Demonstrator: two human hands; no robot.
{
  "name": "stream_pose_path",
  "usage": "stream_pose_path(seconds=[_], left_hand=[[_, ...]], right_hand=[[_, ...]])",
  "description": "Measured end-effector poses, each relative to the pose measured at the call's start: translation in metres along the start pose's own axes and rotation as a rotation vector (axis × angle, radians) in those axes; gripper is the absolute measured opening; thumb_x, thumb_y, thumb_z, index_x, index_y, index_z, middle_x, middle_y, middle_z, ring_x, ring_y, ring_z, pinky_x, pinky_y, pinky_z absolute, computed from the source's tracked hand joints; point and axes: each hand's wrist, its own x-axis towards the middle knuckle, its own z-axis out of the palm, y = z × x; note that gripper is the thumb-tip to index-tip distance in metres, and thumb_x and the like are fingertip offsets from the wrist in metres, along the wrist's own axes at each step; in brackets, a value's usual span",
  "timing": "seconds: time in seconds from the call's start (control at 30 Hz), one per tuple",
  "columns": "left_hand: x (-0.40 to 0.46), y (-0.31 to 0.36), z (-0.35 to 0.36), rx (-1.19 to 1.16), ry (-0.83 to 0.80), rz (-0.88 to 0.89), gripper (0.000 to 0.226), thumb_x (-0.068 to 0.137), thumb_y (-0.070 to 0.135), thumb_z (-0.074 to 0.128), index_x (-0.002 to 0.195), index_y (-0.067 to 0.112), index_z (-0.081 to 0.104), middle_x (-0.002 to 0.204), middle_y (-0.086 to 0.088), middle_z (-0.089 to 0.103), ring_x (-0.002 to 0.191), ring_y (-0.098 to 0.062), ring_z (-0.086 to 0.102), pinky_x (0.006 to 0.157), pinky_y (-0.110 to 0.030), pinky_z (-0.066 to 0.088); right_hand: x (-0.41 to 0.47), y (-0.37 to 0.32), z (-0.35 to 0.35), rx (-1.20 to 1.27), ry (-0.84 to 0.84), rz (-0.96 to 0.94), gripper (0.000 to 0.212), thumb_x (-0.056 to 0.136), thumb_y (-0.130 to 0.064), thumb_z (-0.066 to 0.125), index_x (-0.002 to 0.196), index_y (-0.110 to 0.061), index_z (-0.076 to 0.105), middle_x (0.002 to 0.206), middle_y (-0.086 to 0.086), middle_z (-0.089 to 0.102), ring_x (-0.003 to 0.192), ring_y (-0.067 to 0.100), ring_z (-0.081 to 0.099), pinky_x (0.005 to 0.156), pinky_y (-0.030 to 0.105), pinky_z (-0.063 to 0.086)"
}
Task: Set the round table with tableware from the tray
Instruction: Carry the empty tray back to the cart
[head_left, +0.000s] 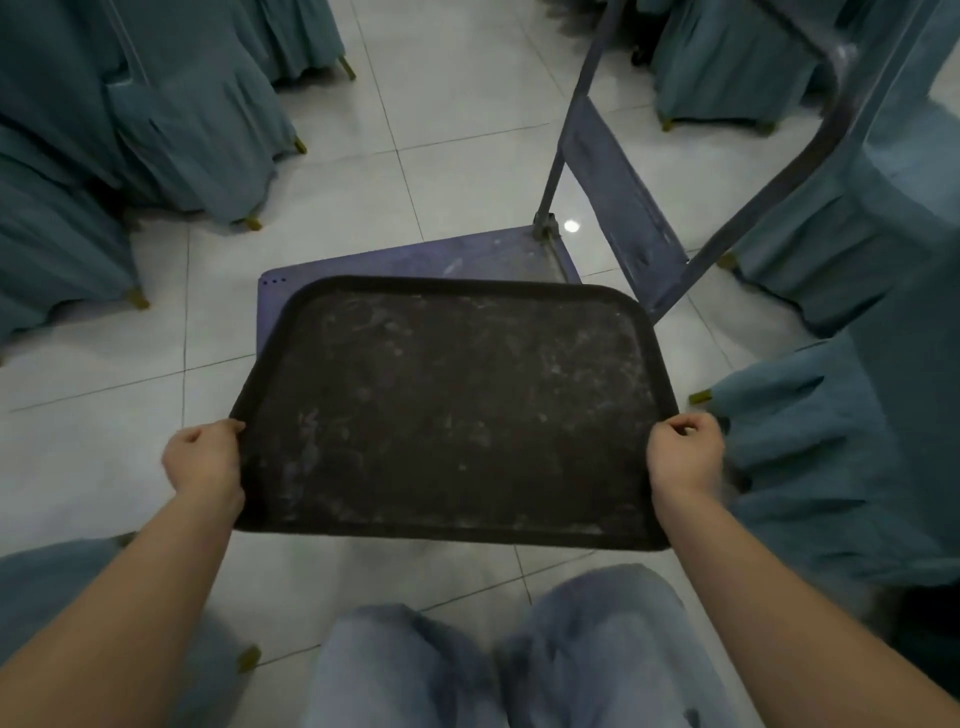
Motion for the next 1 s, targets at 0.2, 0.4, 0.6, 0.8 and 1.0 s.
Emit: stream_pose_path(seconds=[0.2, 0.4, 0.6, 0.8, 1.0], left_hand=[[0.064, -0.072, 0.087, 0.022, 0.013, 0.061, 0.008, 0.078, 0.015, 0.064, 0.077, 0.016, 0.056, 0.085, -0.005, 0.059, 0.086, -0.025, 0.054, 0.075, -0.034, 0.042], [0.131, -0.143, 0.150, 0.031, 0.022, 0.101, 0.021, 0.076, 0.015, 0.063, 0.097, 0.012, 0.060, 0.096, -0.009, 0.058, 0.089, -0.026, 0.055, 0.078, -0.035, 0.044], [0.172, -0.184, 0.166, 0.020, -0.033, 0.074, 0.023, 0.075, 0.017, 0.064, 0.096, 0.007, 0.063, 0.101, -0.010, 0.060, 0.092, -0.026, 0.056, 0.076, -0.035, 0.044], [0.183, -0.215, 0.169, 0.114, -0.084, 0.079, 0.037, 0.077, 0.016, 0.065, 0.111, 0.003, 0.060, 0.110, -0.017, 0.059, 0.106, -0.034, 0.056, 0.094, -0.042, 0.047], [0.193, -0.231, 0.175, 0.250, -0.177, 0.086, 0.014, 0.087, 0.012, 0.062, 0.099, 0.008, 0.056, 0.109, -0.017, 0.053, 0.101, -0.035, 0.050, 0.091, -0.049, 0.042]], right_hand=[[0.059, 0.072, 0.101, -0.006, -0.004, 0.000, 0.016, 0.083, -0.012, 0.057, 0.076, -0.025, 0.051, 0.074, -0.007, 0.055, 0.073, 0.021, 0.053, 0.067, 0.030, 0.039], [0.096, 0.138, 0.196, 0.026, -0.056, -0.001, 0.014, 0.080, -0.014, 0.059, 0.075, -0.024, 0.050, 0.074, -0.004, 0.056, 0.079, 0.028, 0.057, 0.077, 0.040, 0.049], [0.106, 0.185, 0.247, 0.071, -0.070, 0.011, 0.016, 0.082, -0.014, 0.059, 0.083, -0.026, 0.049, 0.081, -0.002, 0.056, 0.082, 0.027, 0.055, 0.079, 0.039, 0.049], [0.105, 0.224, 0.263, 0.045, -0.059, 0.082, 0.019, 0.086, -0.009, 0.059, 0.086, -0.026, 0.049, 0.083, 0.000, 0.055, 0.080, 0.027, 0.056, 0.074, 0.037, 0.050], [0.106, 0.247, 0.266, 0.057, -0.135, 0.124, 0.021, 0.089, -0.009, 0.057, 0.104, -0.022, 0.049, 0.103, 0.007, 0.059, 0.088, 0.026, 0.056, 0.080, 0.041, 0.050]])
